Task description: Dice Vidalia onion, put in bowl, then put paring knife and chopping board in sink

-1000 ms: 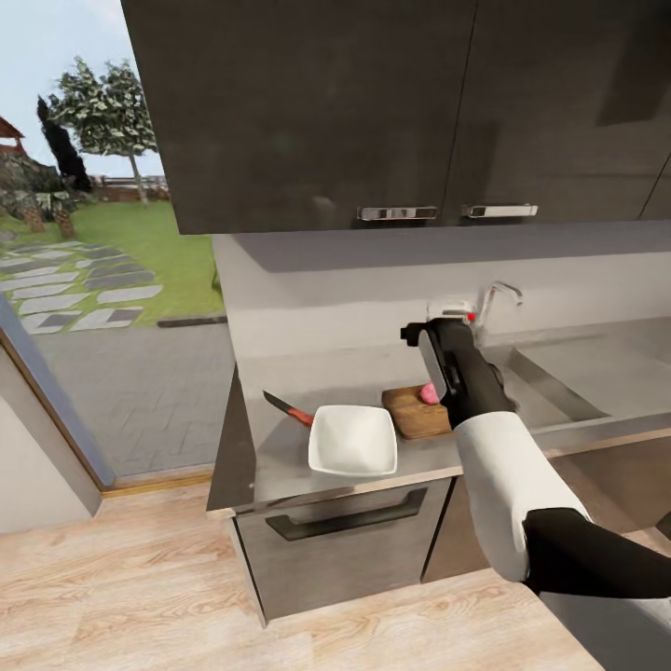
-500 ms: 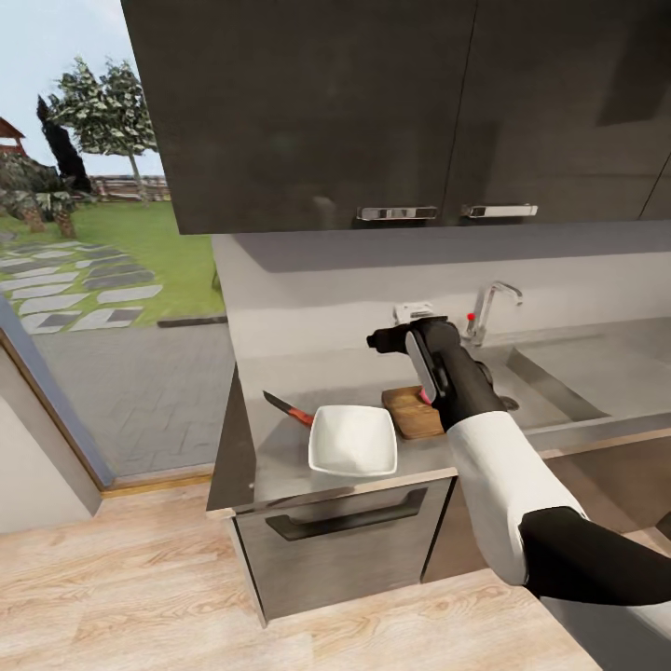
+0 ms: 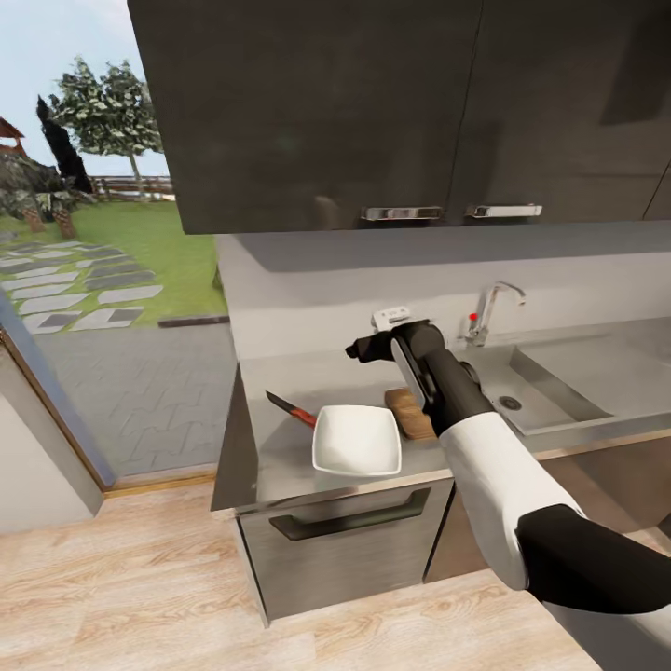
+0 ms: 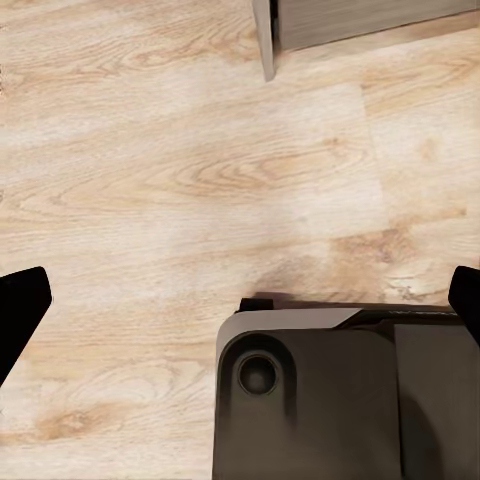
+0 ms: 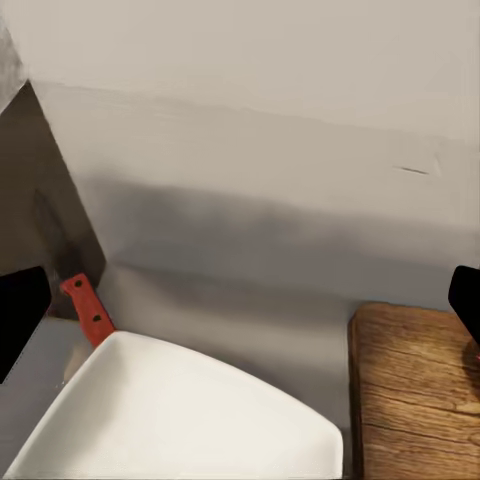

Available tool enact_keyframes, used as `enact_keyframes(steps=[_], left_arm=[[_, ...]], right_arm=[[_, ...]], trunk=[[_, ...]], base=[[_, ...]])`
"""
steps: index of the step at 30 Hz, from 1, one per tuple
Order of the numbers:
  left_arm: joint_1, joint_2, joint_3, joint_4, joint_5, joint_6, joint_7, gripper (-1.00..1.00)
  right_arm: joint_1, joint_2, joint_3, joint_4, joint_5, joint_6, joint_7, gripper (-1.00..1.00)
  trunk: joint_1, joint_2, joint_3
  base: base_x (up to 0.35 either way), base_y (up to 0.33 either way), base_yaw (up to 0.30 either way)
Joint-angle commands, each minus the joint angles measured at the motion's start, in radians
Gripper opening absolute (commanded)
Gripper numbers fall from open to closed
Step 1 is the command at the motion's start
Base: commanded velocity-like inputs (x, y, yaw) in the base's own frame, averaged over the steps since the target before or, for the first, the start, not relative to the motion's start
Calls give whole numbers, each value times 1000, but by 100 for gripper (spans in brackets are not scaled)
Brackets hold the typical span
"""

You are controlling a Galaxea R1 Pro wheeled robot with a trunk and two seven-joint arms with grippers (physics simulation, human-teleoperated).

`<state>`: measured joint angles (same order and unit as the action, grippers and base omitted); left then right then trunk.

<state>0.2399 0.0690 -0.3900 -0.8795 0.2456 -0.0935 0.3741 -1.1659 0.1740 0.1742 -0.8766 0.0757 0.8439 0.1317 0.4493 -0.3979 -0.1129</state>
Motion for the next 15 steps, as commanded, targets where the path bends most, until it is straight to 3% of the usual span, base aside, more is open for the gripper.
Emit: enact_keyframes(steps=[1,8,15], left_arm=[[-1,2,-6,-1,11,-5,7,100],[-1,2,-5,-1,11,-5,7,100],[-1,2,-6,-1,11,-5,7,100]], right_arm=[[-1,0,2,9,8,4,13,100],[0,-1,7,56,9,13,72,100],[0,-1,7,72,9,32,84,100]], trunk=[[1,-2,-2],[1,-2,-2],[1,-2,-2]], base=[[0,154,0],[46,226,0],[104,282,0]])
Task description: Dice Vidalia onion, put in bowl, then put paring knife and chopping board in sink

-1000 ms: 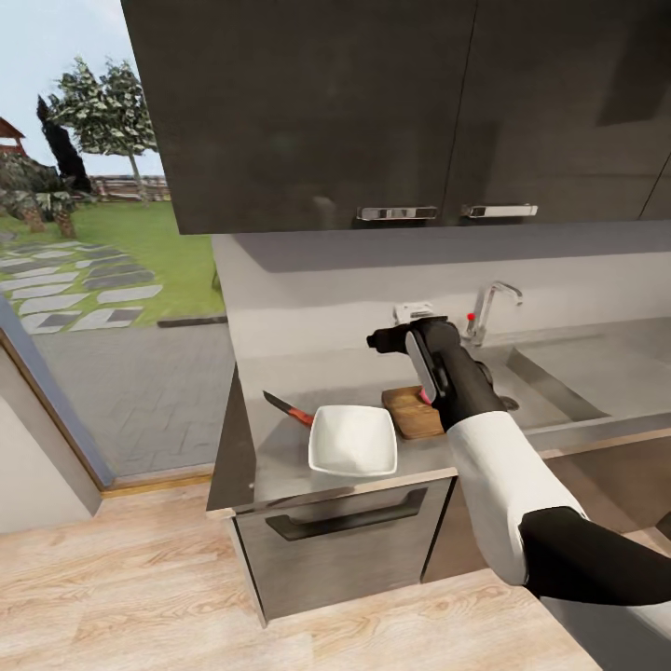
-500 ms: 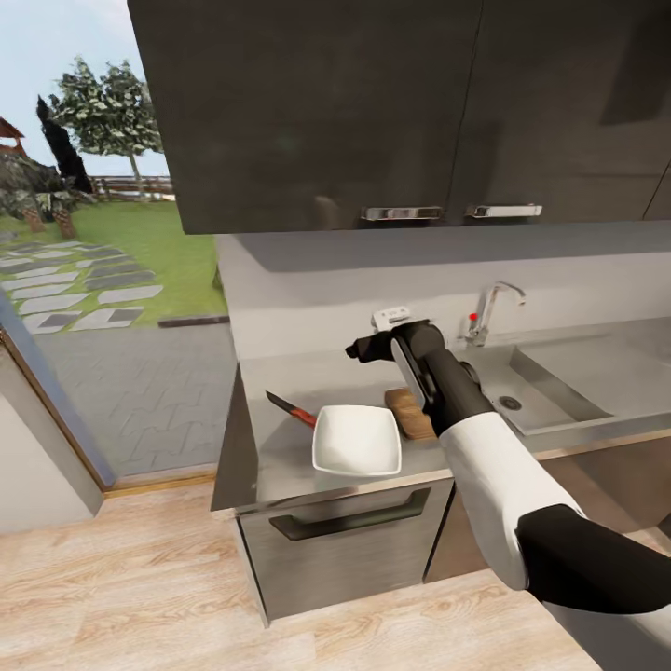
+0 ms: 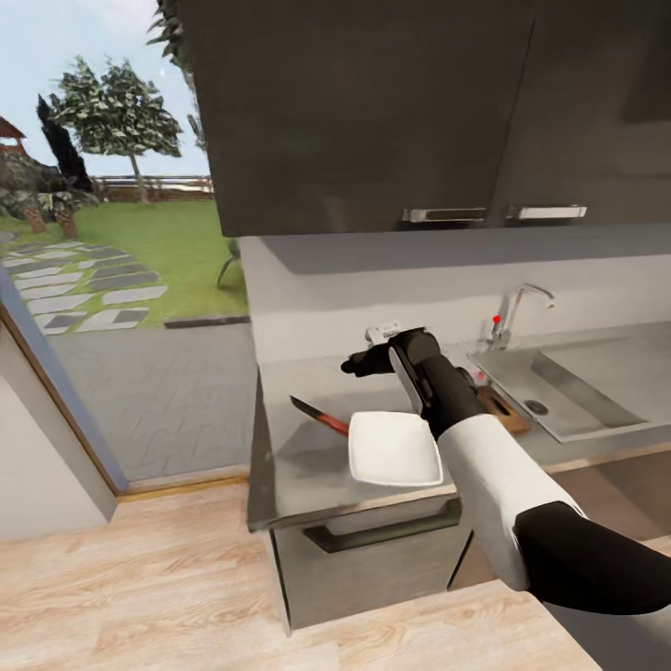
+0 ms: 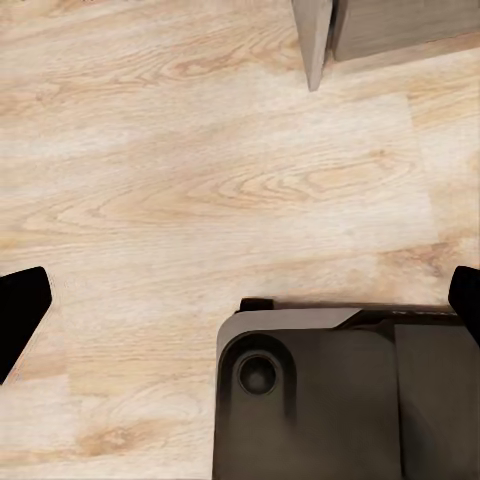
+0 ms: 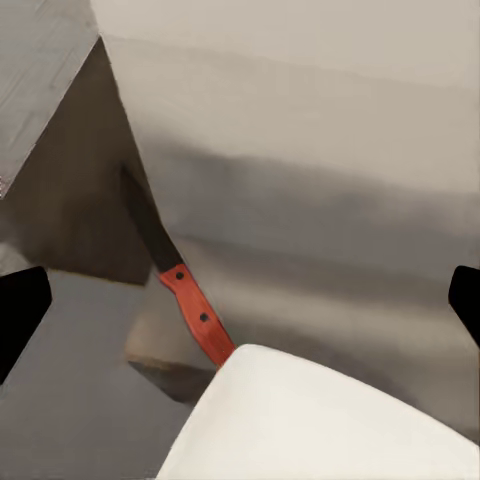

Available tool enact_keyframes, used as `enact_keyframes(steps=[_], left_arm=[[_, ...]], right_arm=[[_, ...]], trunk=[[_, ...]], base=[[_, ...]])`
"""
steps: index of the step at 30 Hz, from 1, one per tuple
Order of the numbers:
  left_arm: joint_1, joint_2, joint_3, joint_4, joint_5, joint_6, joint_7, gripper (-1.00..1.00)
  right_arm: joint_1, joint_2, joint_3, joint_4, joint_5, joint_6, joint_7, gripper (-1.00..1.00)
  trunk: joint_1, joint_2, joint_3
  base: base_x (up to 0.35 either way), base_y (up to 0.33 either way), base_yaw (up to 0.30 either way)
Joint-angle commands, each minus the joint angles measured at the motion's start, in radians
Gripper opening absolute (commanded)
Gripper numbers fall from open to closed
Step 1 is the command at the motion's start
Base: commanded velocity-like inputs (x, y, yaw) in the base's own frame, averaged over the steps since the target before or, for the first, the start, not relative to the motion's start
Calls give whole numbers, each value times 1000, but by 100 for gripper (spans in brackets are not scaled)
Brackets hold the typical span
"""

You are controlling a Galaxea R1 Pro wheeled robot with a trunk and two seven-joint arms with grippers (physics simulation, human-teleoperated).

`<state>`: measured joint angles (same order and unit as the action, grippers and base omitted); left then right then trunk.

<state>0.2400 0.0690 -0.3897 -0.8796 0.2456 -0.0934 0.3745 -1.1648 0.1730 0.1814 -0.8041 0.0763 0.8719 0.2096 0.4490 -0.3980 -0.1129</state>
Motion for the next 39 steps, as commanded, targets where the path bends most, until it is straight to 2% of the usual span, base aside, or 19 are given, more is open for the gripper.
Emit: enact_keyframes(steps=[1,5,8,15,25,39], left_arm=[[-1,2,-6,-1,11,-5,7,100],[-1,1,-6,-1,11,-5,6,100],[-1,-3,-6,12,11,-5,6,100],[-1,-10,-6,20,10,-5,7,100],[-1,-11,-5,26,10,-5,6,100],[-1,-12,-5,27,9,-5,7,100]], right_arm=[[-1,0,0,4,8,4,6,100],[-1,-1,0,27,8,5,25,100],[-1,-3,0,65,8,6,75,100],[-1,-6,0,115,8,4,110,100],[-1,-44,1,201,16,3,233,100],[-1,-53,1,254,28,-2,270,100]], trunk=[[1,-2,-2],[1,-2,-2],[1,-2,-2],[1,-2,-2],[1,-2,-2],[1,-2,-2]], base=[[183,249,0],[269,180,0],[329,49,0],[266,6,0],[18,0,0],[0,0,0]])
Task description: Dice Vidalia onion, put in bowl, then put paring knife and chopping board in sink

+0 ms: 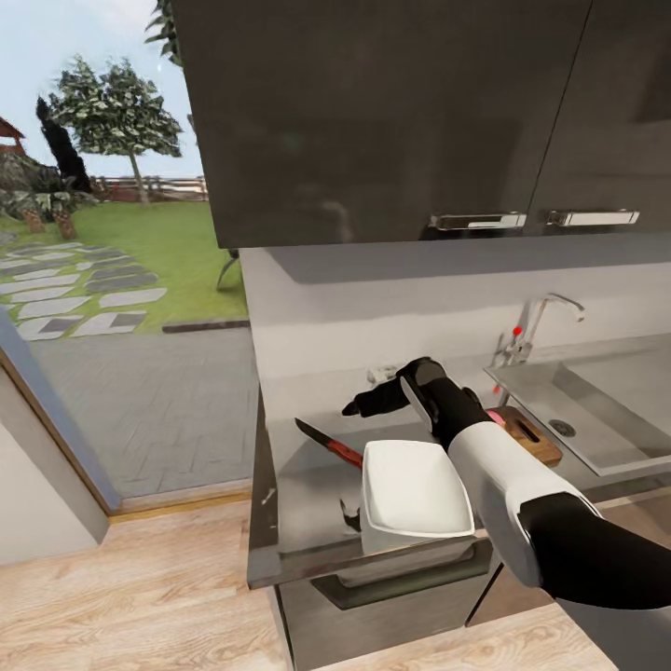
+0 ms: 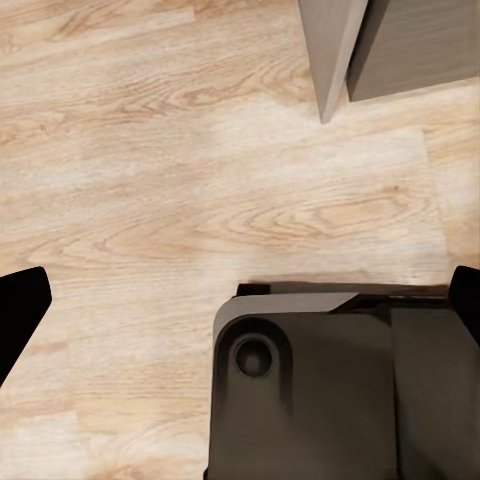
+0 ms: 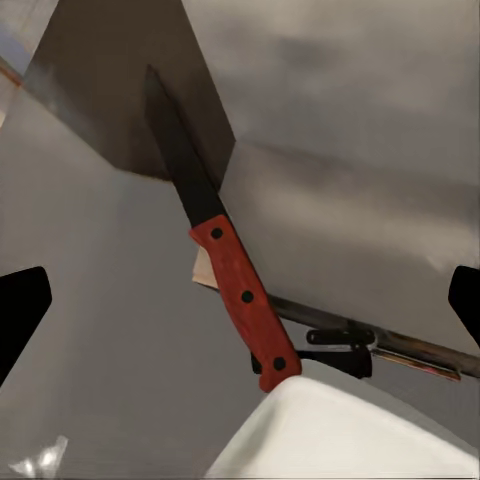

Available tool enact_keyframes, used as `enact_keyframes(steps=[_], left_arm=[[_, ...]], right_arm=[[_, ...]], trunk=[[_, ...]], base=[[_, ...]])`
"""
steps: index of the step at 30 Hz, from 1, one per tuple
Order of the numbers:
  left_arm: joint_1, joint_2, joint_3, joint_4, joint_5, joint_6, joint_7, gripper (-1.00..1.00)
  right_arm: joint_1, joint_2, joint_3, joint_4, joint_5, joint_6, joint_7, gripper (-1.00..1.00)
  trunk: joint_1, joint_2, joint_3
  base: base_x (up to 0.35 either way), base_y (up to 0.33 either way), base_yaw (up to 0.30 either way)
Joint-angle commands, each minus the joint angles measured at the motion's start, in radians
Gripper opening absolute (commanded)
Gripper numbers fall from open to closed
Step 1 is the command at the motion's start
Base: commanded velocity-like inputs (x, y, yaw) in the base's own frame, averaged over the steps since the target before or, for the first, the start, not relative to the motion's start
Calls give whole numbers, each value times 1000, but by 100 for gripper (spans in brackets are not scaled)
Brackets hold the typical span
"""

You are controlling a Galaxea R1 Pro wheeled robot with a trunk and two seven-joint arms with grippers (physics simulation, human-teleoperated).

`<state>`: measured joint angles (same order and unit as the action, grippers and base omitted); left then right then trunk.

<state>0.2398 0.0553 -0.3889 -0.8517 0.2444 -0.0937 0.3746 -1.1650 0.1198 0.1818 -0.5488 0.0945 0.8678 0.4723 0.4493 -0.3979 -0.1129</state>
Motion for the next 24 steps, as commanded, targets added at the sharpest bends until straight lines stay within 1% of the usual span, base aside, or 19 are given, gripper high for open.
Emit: enact_keyframes(steps=[1,6,16,24], left_arm=[[-1,1,-6,-1,10,-4,7,100],[-1,1,-6,-1,11,-4,6,100],[-2,2,-7,0,11,-4,7,100],[-2,2,-7,0,12,-4,6,100]], right_arm=[[-1,0,1,5,15,2,8,100],[-1,0,1,26,26,2,9,100],[-1,2,1,62,31,2,9,100],[-1,5,2,89,31,2,9,100]], trunk=[[1,-2,-2],[1,-2,-4],[1,-2,-19],[1,-2,-32]], base=[[0,0,0],[40,1,0],[143,73,0],[29,17,0]])
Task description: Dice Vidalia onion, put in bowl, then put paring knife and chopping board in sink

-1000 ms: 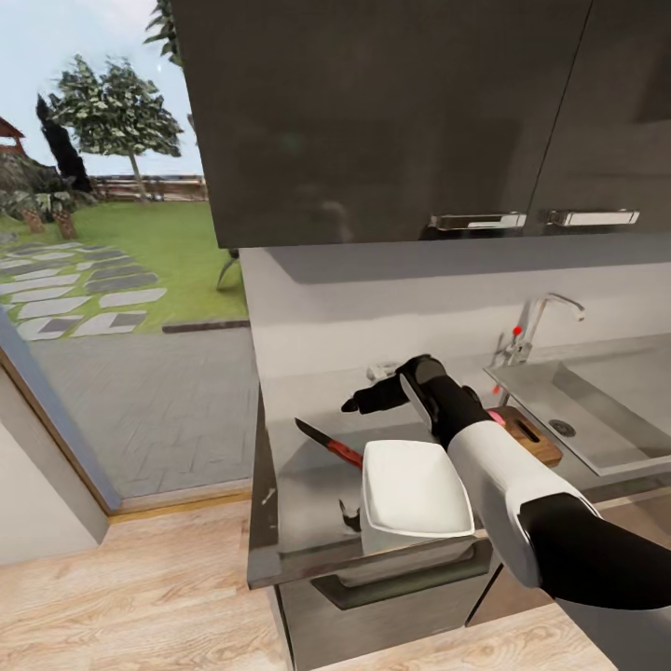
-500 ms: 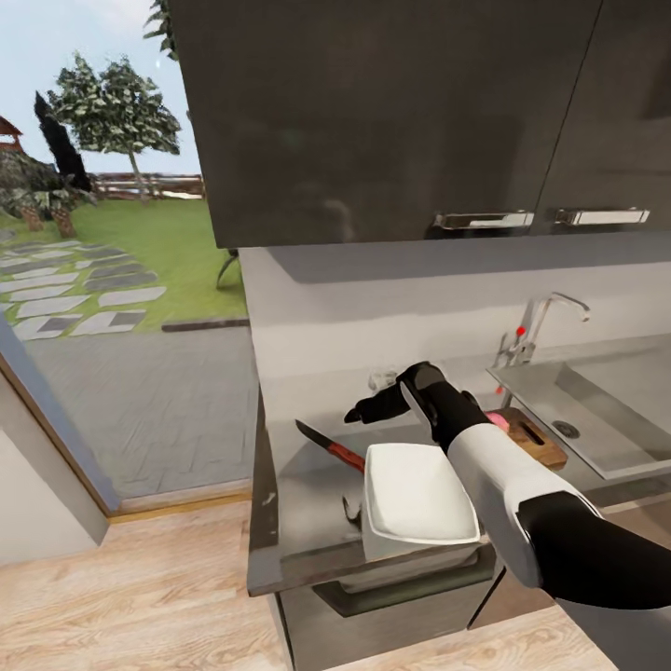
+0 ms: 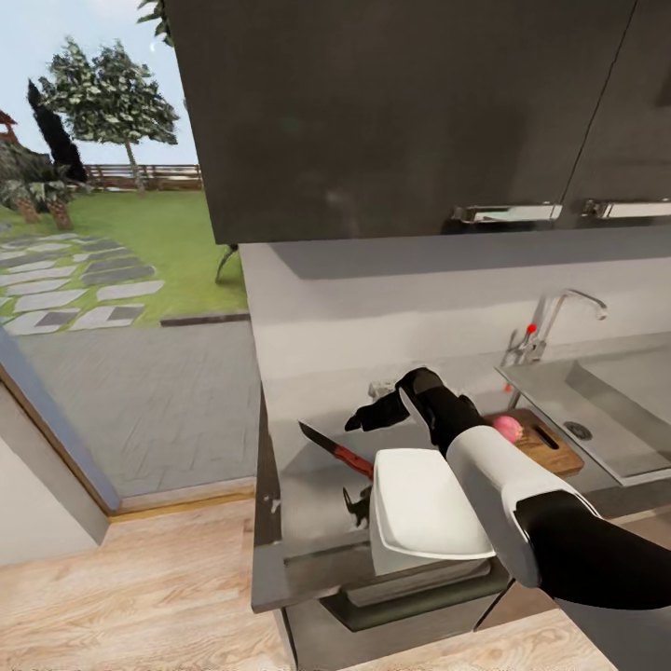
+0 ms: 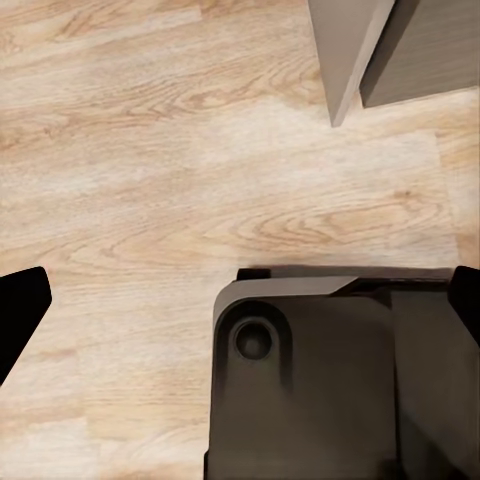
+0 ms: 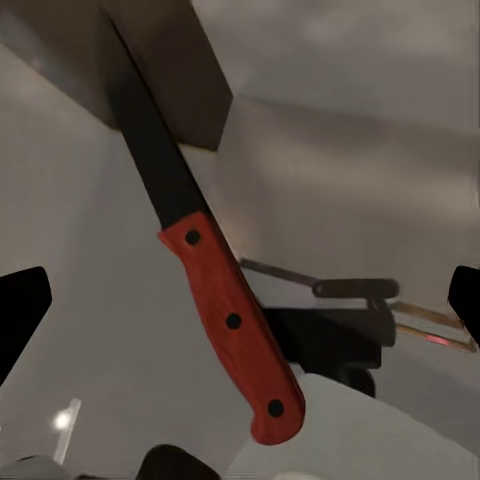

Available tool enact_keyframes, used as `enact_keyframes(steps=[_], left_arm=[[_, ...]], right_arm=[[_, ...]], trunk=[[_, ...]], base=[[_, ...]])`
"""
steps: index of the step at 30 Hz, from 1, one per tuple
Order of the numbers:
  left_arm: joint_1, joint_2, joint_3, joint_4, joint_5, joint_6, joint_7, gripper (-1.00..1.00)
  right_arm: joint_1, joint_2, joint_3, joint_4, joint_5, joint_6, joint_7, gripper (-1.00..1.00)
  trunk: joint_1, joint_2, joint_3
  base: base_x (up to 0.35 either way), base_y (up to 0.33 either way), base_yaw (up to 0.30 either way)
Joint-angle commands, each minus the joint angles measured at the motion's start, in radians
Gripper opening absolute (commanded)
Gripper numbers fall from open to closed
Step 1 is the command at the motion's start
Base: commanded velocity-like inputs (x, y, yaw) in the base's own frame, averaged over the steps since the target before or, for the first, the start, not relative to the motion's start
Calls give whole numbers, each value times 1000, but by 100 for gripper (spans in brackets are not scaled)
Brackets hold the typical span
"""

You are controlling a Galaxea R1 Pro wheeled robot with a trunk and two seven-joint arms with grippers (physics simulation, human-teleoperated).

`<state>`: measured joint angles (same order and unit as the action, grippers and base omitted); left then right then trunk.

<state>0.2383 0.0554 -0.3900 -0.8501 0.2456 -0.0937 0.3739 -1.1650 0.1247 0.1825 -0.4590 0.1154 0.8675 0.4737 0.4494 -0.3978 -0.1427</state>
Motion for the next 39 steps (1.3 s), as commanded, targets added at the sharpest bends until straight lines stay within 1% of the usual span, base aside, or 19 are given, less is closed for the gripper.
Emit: enact_keyframes(steps=[1,9,17,20,29,39], left_arm=[[0,1,-6,-1,10,-4,7,100],[-1,1,-6,-1,11,-4,7,100],[-1,1,-5,1,11,-4,7,100],[-1,1,-6,5,11,-4,7,100],[-1,1,-5,6,11,-4,7,100],[-1,1,-5,6,10,-4,8,100]], right_arm=[[-1,0,1,4,10,2,8,100],[-1,2,3,27,10,2,8,100],[-1,2,41,52,10,1,7,100],[-1,1,48,53,10,1,7,100],[-1,3,51,54,10,1,6,100],[-1,4,51,54,10,1,6,100]], trunk=[[1,-2,-4],[1,-2,-17],[1,-2,-30],[1,-2,-35],[1,-2,-49],[1,-2,-66]], base=[[5,3,0],[1,1,0],[0,0,0],[0,0,0],[0,6,0],[0,110,0]])
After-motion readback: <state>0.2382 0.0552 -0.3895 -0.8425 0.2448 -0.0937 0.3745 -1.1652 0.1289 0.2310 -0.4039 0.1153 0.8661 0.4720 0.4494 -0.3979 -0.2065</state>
